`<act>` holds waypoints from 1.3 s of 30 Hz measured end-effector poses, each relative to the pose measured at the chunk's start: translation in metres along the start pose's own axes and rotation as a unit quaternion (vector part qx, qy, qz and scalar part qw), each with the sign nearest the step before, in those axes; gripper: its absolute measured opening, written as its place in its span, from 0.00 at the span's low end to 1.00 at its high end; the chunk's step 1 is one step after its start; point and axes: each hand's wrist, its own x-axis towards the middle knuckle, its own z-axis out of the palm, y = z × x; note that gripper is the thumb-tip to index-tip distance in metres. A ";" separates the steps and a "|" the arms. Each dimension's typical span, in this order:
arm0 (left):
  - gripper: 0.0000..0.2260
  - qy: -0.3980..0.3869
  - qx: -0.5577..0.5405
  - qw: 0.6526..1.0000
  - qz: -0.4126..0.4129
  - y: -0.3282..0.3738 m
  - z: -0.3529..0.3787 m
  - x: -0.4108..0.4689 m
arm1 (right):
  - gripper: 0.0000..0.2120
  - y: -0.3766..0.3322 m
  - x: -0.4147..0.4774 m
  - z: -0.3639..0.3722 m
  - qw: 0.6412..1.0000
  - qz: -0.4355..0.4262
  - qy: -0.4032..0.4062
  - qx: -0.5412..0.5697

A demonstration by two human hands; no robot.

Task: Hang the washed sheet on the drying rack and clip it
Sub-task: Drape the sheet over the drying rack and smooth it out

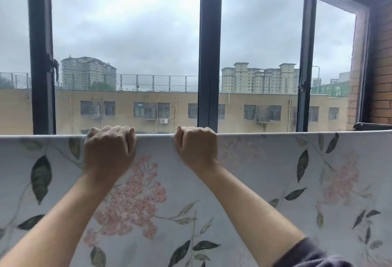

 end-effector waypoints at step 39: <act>0.22 -0.048 -0.022 0.995 0.090 -0.270 -0.061 -0.013 | 0.23 -0.196 0.011 0.007 0.999 0.032 -0.013 -0.012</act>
